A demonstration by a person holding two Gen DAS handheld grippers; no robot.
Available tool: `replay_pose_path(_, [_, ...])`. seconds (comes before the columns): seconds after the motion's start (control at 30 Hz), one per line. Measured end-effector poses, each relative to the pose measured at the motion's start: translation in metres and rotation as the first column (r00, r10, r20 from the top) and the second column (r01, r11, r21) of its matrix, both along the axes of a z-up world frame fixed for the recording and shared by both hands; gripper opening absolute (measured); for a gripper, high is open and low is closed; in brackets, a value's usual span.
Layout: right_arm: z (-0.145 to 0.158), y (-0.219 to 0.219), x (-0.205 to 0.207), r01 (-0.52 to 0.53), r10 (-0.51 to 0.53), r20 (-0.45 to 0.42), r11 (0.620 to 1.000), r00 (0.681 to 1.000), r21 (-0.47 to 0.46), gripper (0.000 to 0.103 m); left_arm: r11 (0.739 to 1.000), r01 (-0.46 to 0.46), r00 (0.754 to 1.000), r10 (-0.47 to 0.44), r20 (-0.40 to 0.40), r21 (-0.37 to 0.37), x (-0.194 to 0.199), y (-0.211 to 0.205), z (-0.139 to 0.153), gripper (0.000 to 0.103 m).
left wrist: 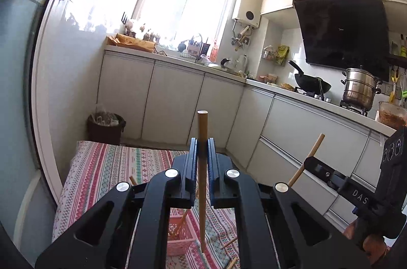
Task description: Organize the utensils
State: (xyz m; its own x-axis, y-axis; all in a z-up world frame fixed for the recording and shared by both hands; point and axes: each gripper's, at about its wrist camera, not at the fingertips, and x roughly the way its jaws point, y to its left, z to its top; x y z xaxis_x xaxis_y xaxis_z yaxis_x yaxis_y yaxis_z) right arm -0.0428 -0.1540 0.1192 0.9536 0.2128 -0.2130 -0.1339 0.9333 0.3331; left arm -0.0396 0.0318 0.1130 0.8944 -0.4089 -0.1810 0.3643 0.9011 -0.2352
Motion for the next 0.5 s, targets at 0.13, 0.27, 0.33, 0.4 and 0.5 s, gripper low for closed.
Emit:
replay_pose_path(0.13, [0.002,0.013,0.029,-0.023,0.024,0.023,1.000,0.999,-0.011,0.008,0.999,-0.041,0.999,0.040,0.030,0.017,0.016,-0.003,0.001,0.006])
replay_pose_path(0.27, [-0.012,0.025,0.054,-0.049,0.050,0.019,0.998,0.999,-0.030,0.008,0.997,-0.072,0.997,0.072,0.012,0.028,0.039,-0.002,-0.013,0.006])
replay_pose_path(0.33, [-0.023,0.031,0.065,-0.059,0.059,0.011,0.997,0.998,-0.042,0.008,0.996,-0.083,0.996,0.083,-0.012,0.031,0.053,-0.003,-0.026,0.006])
replay_pose_path(0.4, [-0.036,0.036,0.076,-0.077,0.077,-0.002,0.996,0.997,-0.046,0.008,0.995,-0.083,0.995,0.085,-0.047,0.050,0.070,-0.006,-0.044,0.007])
replay_pose_path(0.5, [-0.056,0.042,0.089,-0.093,0.092,-0.026,0.994,0.995,-0.060,0.008,0.995,-0.089,0.988,0.094,-0.124,0.046,0.089,-0.004,-0.070,0.016])
